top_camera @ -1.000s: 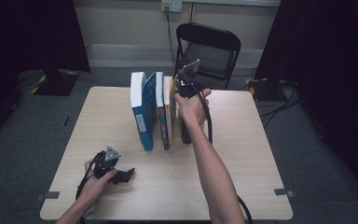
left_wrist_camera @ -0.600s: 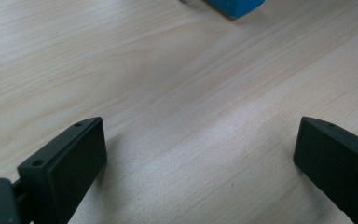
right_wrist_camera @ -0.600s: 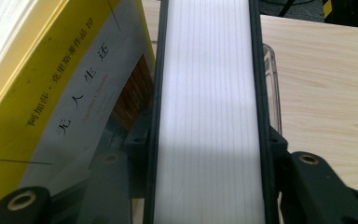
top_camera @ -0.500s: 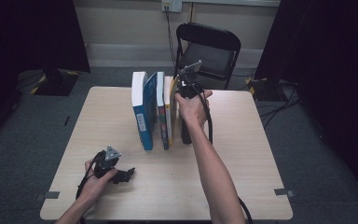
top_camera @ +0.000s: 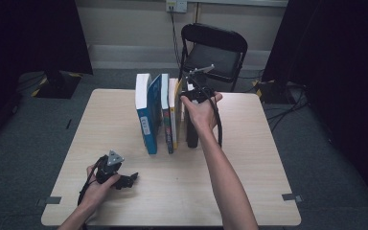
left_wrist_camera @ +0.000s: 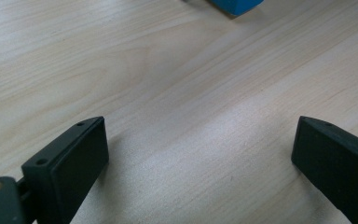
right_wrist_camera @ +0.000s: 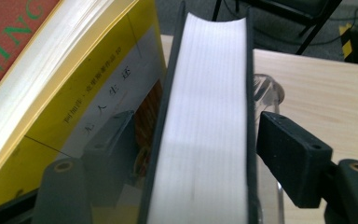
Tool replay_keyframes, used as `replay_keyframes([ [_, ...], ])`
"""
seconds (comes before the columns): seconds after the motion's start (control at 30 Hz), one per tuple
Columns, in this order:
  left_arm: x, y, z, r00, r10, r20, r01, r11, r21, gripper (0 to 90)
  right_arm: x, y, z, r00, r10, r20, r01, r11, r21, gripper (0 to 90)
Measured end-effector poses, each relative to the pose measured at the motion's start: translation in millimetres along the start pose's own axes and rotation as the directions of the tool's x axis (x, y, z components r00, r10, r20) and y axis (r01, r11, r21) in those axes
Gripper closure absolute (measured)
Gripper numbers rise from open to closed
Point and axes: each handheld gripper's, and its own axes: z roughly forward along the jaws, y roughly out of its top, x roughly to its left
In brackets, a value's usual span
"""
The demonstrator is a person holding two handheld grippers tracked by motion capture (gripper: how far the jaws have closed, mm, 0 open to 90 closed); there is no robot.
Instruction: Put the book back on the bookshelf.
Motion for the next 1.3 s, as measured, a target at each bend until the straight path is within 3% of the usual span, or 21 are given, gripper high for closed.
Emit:
replay_keyframes([
  [0.17, 0.0, 0.0, 0.0, 1.0000, 0.000, 0.000, 0.000, 1.0000, 0.000, 3.4, -5.7, -6.2, -5.7, 0.9996, -0.019, -0.023, 0.018, 0.998, -0.063, 17.9],
  [0.33, 0.0, 0.0, 0.0, 1.0000, 0.001, 0.000, -0.001, 1.0000, 0.000, 3.4, -10.2, -15.5, -12.2, 0.9970, -0.053, -0.057, 0.046, 0.993, -0.110, 17.1],
  [0.57, 0.0, -0.1, -0.2, 1.0000, 0.000, -0.001, 0.000, 1.0000, 0.002, 3.4, -22.8, -33.4, -20.0, 0.9918, -0.044, -0.120, 0.024, 0.986, -0.162, 16.7],
  [0.97, 0.2, -0.1, 0.2, 0.9999, -0.013, -0.011, 0.013, 0.9999, 0.003, 2.0, -26.4, -64.0, -45.7, 0.9717, -0.119, -0.204, 0.063, 0.964, -0.260, 16.7],
  [1.3, 1.8, -0.2, -0.2, 0.9993, -0.024, -0.028, 0.024, 0.9997, 0.005, 2.0, -39.8, -104.7, -49.1, 0.9598, -0.148, -0.239, 0.074, 0.953, -0.295, 15.5],
])
